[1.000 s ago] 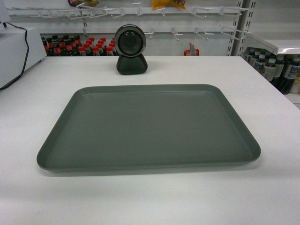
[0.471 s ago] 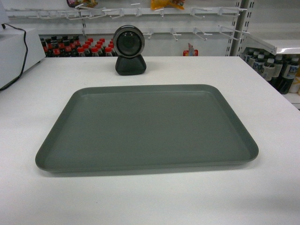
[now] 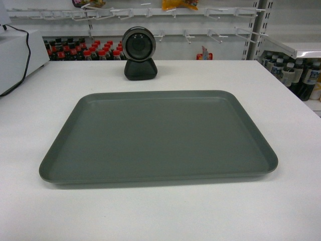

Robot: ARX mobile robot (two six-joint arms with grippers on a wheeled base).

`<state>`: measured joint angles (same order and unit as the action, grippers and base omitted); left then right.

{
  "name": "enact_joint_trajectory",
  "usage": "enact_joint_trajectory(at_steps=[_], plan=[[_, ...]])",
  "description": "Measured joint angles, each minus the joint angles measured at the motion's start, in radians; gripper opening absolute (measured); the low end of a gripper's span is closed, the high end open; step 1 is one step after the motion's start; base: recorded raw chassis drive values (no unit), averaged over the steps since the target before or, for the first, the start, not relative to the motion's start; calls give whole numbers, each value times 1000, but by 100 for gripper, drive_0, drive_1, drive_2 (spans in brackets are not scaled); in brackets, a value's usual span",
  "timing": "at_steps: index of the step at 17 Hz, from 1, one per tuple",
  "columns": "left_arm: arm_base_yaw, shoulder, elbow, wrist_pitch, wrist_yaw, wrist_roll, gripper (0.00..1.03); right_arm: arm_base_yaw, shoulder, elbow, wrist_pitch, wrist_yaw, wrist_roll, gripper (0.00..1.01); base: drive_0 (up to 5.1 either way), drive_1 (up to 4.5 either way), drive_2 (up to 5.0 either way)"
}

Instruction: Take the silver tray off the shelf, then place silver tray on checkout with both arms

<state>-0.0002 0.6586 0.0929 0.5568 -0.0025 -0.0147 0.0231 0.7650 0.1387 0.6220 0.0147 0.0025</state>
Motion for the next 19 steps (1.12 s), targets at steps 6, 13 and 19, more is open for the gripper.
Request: enact_joint_trajectory(at_steps=[6, 13, 19], plan=[[0, -174, -66, -85, 2, 0, 2, -23, -194, -80, -117, -15, 0, 2, 0, 0, 0], [0, -349, -85, -253, 2, 0, 2, -23, -375, -127, -224, -15, 0, 2, 0, 0, 0], [0, -463, -85, -359, 2, 0, 2, -23, -514, -127, -369, -15, 0, 2, 0, 0, 0]])
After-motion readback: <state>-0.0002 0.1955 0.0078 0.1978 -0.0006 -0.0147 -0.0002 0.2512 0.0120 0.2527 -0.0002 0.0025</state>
